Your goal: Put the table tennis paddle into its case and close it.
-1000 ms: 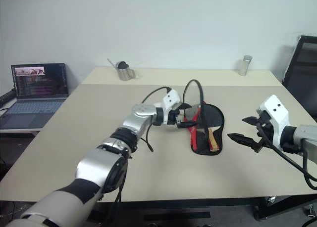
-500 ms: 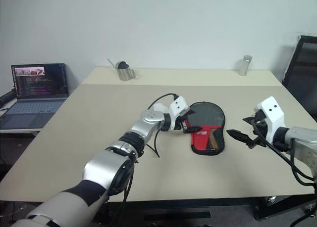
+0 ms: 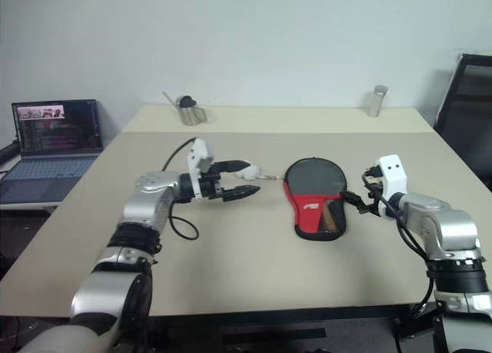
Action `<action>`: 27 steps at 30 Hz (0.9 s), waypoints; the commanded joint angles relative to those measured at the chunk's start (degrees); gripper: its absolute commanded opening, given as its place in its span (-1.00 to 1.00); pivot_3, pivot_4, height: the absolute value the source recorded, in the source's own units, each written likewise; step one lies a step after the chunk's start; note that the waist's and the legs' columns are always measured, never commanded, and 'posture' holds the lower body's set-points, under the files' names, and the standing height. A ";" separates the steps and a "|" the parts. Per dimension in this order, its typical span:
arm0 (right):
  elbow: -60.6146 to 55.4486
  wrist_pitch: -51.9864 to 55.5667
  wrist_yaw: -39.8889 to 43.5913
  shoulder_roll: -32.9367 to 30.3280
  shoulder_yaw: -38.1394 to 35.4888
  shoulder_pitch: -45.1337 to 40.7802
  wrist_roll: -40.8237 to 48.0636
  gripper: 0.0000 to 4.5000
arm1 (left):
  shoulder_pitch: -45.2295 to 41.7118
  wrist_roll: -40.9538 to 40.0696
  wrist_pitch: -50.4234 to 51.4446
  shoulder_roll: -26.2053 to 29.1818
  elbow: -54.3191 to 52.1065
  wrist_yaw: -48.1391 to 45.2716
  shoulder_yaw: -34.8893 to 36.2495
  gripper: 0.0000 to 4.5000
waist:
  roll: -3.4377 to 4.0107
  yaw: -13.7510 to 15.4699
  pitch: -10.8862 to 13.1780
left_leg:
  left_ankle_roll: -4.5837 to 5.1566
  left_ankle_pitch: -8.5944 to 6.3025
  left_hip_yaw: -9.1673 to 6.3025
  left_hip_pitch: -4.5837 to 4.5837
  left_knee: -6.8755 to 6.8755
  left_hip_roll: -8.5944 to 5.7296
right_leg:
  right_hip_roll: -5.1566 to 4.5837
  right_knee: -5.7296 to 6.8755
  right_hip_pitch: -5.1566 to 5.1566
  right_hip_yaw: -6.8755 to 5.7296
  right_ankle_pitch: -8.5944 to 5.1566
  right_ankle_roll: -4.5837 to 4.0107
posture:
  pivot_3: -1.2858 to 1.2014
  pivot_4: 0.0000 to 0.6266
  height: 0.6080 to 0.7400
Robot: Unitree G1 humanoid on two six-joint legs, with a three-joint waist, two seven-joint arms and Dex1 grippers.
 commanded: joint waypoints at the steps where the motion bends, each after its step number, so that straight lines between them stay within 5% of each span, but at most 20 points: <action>1: 3.49 -2.40 -0.56 1.84 0.02 -3.28 -1.66 0.99 | 2.06 -2.57 4.26 1.77 -8.98 2.06 0.99 1.00 | 0.00 0.07 0.00 | 0.00 0.00 -0.01 0.00 0.00 -0.01 | 0.00 0.01 0.00 0.00 0.01 0.00 | 0.03 -0.52 1.00; 27: 26.39 -9.33 6.07 10.24 2.71 -9.21 -7.62 0.99 | 6.26 -4.19 9.60 3.55 -18.34 7.65 -1.30 1.00 | 0.02 -0.48 -0.02 | 0.01 0.01 0.11 0.11 0.02 0.06 | 0.08 0.04 0.01 0.15 0.14 -0.12 | 0.03 -0.52 1.00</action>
